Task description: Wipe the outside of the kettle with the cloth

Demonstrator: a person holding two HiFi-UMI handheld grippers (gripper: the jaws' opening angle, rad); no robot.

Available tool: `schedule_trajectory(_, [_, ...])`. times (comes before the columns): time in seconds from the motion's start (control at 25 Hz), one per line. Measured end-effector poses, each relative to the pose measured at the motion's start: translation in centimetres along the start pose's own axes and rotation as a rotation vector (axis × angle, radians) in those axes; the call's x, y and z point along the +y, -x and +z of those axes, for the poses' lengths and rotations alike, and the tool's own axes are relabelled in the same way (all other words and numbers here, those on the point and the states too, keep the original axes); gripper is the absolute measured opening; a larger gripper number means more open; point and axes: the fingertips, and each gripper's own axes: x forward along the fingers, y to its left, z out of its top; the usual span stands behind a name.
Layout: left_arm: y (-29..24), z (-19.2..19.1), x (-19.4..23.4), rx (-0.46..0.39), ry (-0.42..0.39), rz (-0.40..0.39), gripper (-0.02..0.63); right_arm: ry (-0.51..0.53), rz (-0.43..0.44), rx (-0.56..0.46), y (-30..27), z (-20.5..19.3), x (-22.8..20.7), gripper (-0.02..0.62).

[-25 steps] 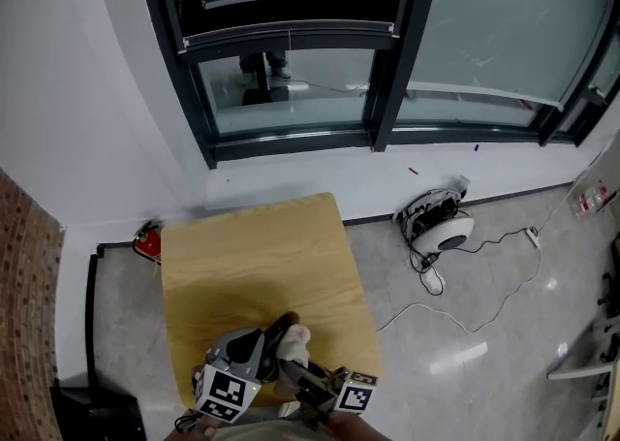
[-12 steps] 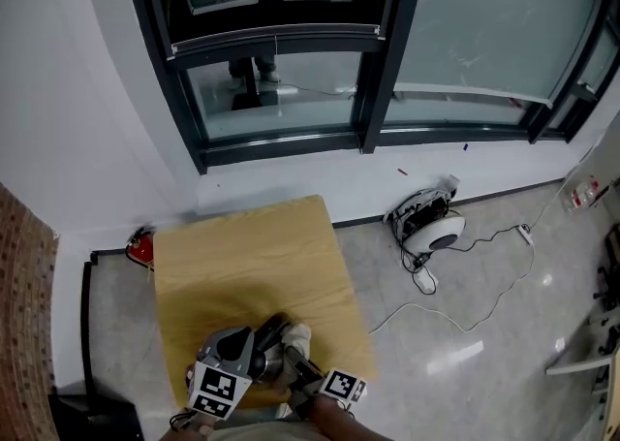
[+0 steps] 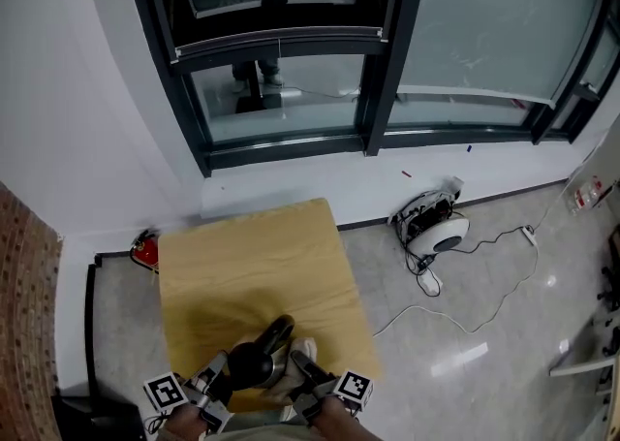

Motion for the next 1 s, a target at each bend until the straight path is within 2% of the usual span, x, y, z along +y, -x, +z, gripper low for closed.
schedule_trajectory(0.04, [0.3,-0.5,-0.1,-0.068,0.098,-0.039,-0.014,0.038,0.011,-0.02,-0.6,1.3,0.3,0.061])
schedule_trajectory(0.16, [1.3,-1.6,0.6,-0.204,0.289,-0.077,-0.012,0.118,0.023,-0.067,-2.2,5.1,1.2,0.061])
schedule_trajectory(0.24, [1.4,-2.5,0.6,-0.209,0.37,-0.088,-0.014,0.128,0.038,-0.085,-3.0,7.4,1.7,0.061])
schedule_trajectory(0.32, [1.4,-3.2,0.1,-0.136,0.352,-0.077,-0.014,0.153,0.077,-0.044,-3.7,8.1,3.4,0.061])
schedule_trajectory(0.36, [1.5,-3.3,-0.5,-0.083,0.29,-0.078,-0.014,0.177,0.117,0.002,-3.5,7.6,5.4,0.061])
schedule_trajectory(0.4, [1.6,-3.0,-1.6,-0.037,0.181,-0.089,-0.014,0.222,0.185,0.06,-2.9,6.3,8.1,0.061])
schedule_trajectory(0.44, [1.5,-2.2,-3.0,-0.007,0.025,-0.101,-0.014,0.29,0.269,0.126,-1.9,4.3,11.1,0.061])
schedule_trajectory(0.48, [1.1,-1.3,-4.4,0.017,-0.167,-0.107,-0.014,0.371,0.339,0.19,-1.2,2.1,13.3,0.061])
schedule_trajectory(0.52, [0.1,-0.8,-5.6,0.052,-0.375,-0.105,-0.014,0.453,0.361,0.238,-0.8,0.2,13.8,0.061])
schedule_trajectory(0.56, [-1.3,-0.9,-6.4,0.11,-0.577,-0.093,-0.014,0.529,0.315,0.26,-1.0,-0.6,12.2,0.061])
schedule_trajectory(0.6, [-2.8,-1.7,-6.7,0.186,-0.758,-0.07,-0.014,0.583,0.209,0.256,-1.6,-0.4,8.9,0.061])
schedule_trajectory(0.64, [-4.3,-2.7,-6.6,0.267,-0.914,-0.037,-0.014,0.6,0.067,0.237,-2.5,0.6,4.7,0.061])
schedule_trajectory(0.68, [-5.3,-3.6,-6.4,0.336,-1.046,0.002,0.002,0.575,-0.076,0.215,-3.2,1.9,0.6,0.061])
schedule_trajectory(0.72, [-5.9,-4.1,-6.2,0.384,-1.149,0.039,-0.002,0.528,-0.169,0.198,-3.6,2.8,-2.1,0.061])
schedule_trajectory(0.76, [-6.1,-4.4,-6.1,0.407,-1.216,0.066,-0.002,0.489,-0.165,0.189,-3.6,2.8,-2.2,0.061])
schedule_trajectory(0.8, [-6.1,-4.5,-6.0,0.408,-1.247,0.08,-0.002,0.481,-0.061,0.183,-3.2,1.9,0.5,0.061])
schedule_trajectory(0.88, [-6.0,-4.4,-6.0,0.389,-1.26,0.083,0.002,0.565,0.245,0.179,-1.8,-1.2,8.3,0.061])
schedule_trajectory(0.92, [-5.9,-4.4,-6.0,0.381,-1.264,0.084,0.0,0.623,0.32,0.178,-1.4,-2.3,10.0,0.061])
schedule_trajectory(0.96, [-5.9,-4.4,-5.9,0.375,-1.27,0.088,0.0,0.654,0.292,0.169,-1.4,-2.1,8.9,0.061])
schedule_trajectory(1.0, [-5.9,-4.4,-5.9,0.37,-1.275,0.089,0.0,0.633,0.174,0.148,-1.9,-0.6,5.3,0.061])
